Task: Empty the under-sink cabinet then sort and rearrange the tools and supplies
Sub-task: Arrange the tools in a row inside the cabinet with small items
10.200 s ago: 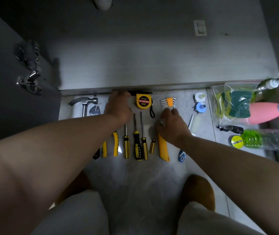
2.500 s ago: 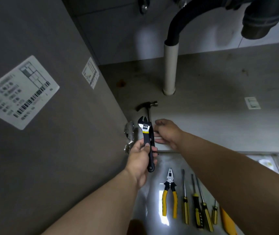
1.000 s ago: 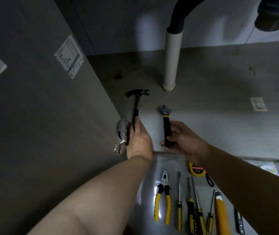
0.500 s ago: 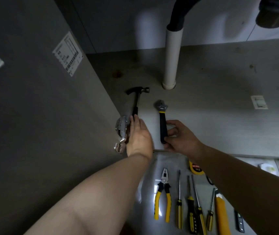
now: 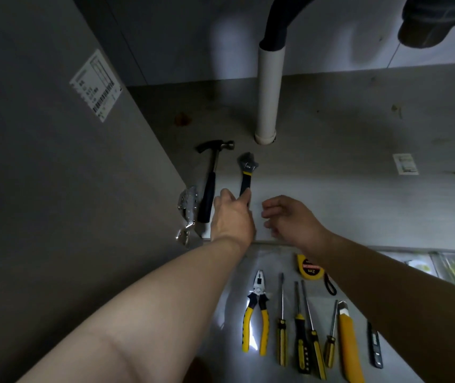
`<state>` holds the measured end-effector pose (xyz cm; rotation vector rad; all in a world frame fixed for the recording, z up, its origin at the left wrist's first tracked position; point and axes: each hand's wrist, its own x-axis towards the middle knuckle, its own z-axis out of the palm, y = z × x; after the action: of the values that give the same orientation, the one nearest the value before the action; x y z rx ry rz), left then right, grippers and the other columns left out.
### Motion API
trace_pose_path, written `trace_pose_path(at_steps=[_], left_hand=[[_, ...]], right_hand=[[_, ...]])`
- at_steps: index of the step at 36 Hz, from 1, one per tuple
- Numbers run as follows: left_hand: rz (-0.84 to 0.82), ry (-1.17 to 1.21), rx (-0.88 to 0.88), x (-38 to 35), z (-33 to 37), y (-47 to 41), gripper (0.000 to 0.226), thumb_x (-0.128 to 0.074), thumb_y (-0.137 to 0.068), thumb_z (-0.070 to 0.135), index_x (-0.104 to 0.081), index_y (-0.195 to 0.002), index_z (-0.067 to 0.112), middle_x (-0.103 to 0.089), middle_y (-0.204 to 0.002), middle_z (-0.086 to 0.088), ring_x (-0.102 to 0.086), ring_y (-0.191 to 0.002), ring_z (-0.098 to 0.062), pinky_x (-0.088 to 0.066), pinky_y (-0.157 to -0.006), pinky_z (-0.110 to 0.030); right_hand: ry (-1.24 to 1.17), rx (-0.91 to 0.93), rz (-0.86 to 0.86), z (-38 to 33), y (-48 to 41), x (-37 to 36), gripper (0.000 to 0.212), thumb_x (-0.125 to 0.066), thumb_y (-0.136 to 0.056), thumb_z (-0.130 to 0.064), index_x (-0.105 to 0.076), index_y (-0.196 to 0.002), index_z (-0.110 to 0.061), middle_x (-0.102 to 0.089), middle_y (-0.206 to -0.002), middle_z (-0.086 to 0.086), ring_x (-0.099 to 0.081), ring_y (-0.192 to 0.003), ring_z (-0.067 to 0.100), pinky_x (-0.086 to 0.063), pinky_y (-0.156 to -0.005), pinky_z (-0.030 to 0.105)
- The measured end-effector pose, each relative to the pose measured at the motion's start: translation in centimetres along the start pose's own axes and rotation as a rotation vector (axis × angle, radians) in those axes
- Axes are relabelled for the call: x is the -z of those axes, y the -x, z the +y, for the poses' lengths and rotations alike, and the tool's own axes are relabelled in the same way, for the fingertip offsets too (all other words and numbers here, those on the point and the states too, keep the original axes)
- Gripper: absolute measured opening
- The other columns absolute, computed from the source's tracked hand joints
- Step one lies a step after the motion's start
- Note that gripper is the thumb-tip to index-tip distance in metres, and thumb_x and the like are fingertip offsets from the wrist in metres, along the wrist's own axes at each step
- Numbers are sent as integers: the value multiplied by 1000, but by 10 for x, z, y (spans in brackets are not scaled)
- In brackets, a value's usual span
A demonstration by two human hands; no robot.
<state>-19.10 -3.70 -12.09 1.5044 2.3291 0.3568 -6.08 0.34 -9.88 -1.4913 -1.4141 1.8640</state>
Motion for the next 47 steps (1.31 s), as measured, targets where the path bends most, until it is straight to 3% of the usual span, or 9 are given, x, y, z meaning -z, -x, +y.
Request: trace_pose_path(at_steps=[6,11,27,30,32,36,40,44,47], left_hand=[[-65,-87,67,6,7,-1,60,-52,-92,5,-45,-148,27,-40,-130,-13,-40,-126,-31,-48,-93,-37],[-31,-138,136,7,3,1,65,-39,-93,-3,-40,-151,25,-38,-138,-16,-37,-129,-34,-50,-94,-43],[31,-260,115,3,-7,2,68,-35,-93,-7,-33,-155,19,-38,-138,-17,-39,-126,-35,-44,-100,-41],[127,-401,-15,3,-5,14,61,-34,-88,-2,-39,-146,16,-42,-130,-15,-42,-118,-34,-40,-96,-40],[141,-409,-223,-2,-5,26,50,-47,-85,-1,-47,-131,16,-44,-123,-11,-44,-112,-31,-39,-90,-38],[-160,-279,-697,-25,-15,59,33,-59,-86,10,-52,-117,20,-47,-112,-4,-52,-97,-25,-44,-72,-36],[-548,-238,-473,-49,-34,82,16,-48,-98,33,-49,-110,23,-57,-112,-2,-62,-101,-28,-52,-77,-39],[-650,-335,-68,-68,-47,94,55,-60,-86,62,-51,-122,21,-65,-112,-3,-66,-102,-27,-50,-75,-32],[-763,-310,100,-81,-48,107,63,-63,-73,74,-62,-118,29,-65,-101,4,-66,-95,-21,-52,-77,-30]], right_hand=[[165,43,-101,11,17,23,25,-47,-97,5,-66,-110,-3,-67,-82,18,-62,-67,25,-52,-66,35],[238,2,-205,21,27,27,17,-54,-98,-2,-68,-105,-8,-65,-75,12,-61,-56,20,-49,-51,24],[389,-150,-349,62,29,27,16,-56,-99,-9,-70,-101,-15,-69,-78,9,-65,-57,15,-52,-53,24],[527,-216,-375,75,29,29,14,-55,-96,-9,-69,-99,-11,-69,-74,5,-63,-50,13,-51,-50,22],[658,-235,-424,82,31,32,14,-55,-95,-11,-69,-98,-9,-70,-75,3,-64,-52,14,-52,-51,22],[868,-274,-540,93,40,38,26,-51,-97,-10,-69,-106,6,-73,-102,25,-69,-69,23,-54,-60,24],[1044,-249,-539,105,54,38,26,-57,-97,-19,-71,-114,-4,-72,-112,16,-70,-102,28,-57,-90,38],[1105,-241,-529,115,66,30,37,-56,-97,-34,-77,-97,-3,-76,-93,13,-74,-87,24,-60,-84,33],[1111,-222,-435,134,72,18,34,-61,-93,-38,-73,-92,-6,-72,-87,10,-73,-86,25,-60,-77,33]])
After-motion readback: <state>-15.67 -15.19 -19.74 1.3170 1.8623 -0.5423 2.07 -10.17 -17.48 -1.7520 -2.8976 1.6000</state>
